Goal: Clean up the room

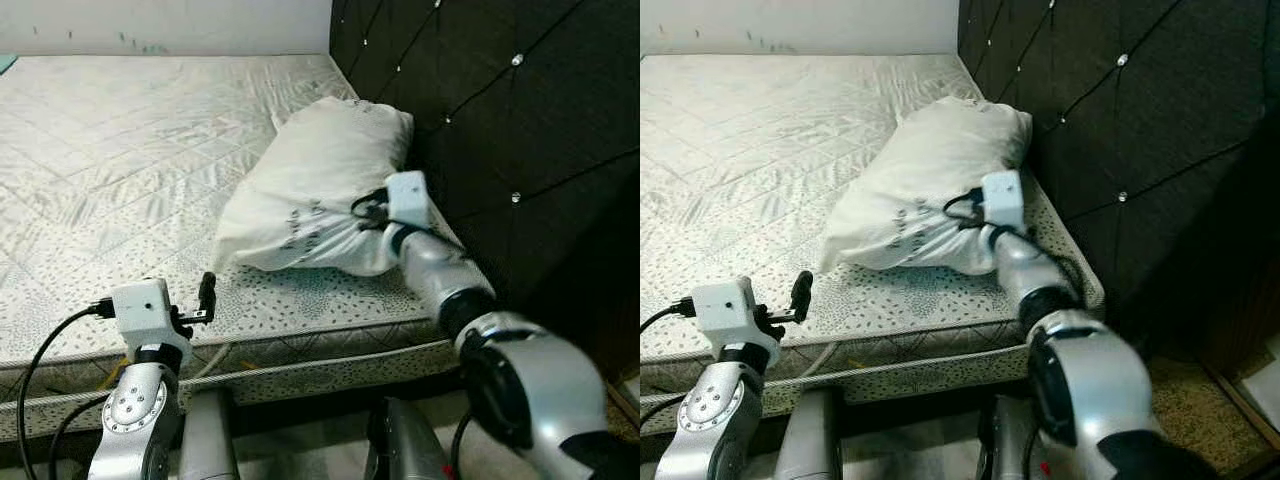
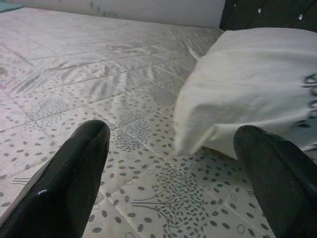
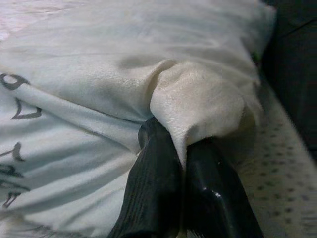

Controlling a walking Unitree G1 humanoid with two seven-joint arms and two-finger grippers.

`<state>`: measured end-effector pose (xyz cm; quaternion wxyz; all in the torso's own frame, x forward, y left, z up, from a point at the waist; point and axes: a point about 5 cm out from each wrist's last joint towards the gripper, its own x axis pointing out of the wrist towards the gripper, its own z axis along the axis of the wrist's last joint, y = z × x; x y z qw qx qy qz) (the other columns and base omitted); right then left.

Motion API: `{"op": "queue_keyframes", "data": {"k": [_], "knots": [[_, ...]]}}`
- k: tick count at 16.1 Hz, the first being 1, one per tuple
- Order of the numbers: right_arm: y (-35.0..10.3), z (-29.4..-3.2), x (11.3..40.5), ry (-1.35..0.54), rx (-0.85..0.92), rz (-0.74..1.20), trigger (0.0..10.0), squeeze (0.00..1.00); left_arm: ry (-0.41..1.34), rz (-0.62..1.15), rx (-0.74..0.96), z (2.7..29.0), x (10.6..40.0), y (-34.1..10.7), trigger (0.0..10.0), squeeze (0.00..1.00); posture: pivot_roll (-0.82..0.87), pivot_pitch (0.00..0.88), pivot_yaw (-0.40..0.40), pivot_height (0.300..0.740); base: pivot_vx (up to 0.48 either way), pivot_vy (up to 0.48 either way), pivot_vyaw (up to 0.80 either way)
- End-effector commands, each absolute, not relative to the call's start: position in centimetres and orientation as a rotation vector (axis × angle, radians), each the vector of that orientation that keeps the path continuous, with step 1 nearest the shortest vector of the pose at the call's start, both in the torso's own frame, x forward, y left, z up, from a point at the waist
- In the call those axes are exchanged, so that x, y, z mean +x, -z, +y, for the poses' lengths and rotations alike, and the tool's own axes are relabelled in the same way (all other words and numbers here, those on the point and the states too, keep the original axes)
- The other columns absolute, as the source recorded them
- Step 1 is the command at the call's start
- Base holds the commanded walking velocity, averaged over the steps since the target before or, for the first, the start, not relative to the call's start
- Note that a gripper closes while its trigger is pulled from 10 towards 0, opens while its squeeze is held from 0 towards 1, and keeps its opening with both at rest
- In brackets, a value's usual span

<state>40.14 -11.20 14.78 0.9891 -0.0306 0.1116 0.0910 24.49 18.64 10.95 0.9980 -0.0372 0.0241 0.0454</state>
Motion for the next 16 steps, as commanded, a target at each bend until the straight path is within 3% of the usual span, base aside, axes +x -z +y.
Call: {"op": "queue_keyframes", "data": {"k": [1, 9, 16], "knots": [[-18.4, -12.3, 41.3, -0.130, -0.079, 0.097, 0.0, 0.00, -0.091, 0.034, -0.059, 18.7, 24.7, -11.3, 10.0, 0.00, 0.10, 0.000, -0.095, 0.532, 0.000, 0.000, 0.00], [-21.4, -19.4, 41.7, 0.059, -0.173, 0.046, 0.0, 0.00, -0.103, 0.038, -0.048, 18.9, 24.6, -11.3, 10.0, 0.00, 0.09, 0.000, -0.085, 0.532, 0.000, 0.000, 0.00], [-21.5, -19.9, 41.7, 0.071, -0.179, 0.045, 0.0, 0.00, -0.102, 0.038, -0.047, 18.9, 24.6, -11.3, 10.0, 0.00, 0.09, 0.000, -0.085, 0.532, 0.000, 0.000, 0.00]]}}
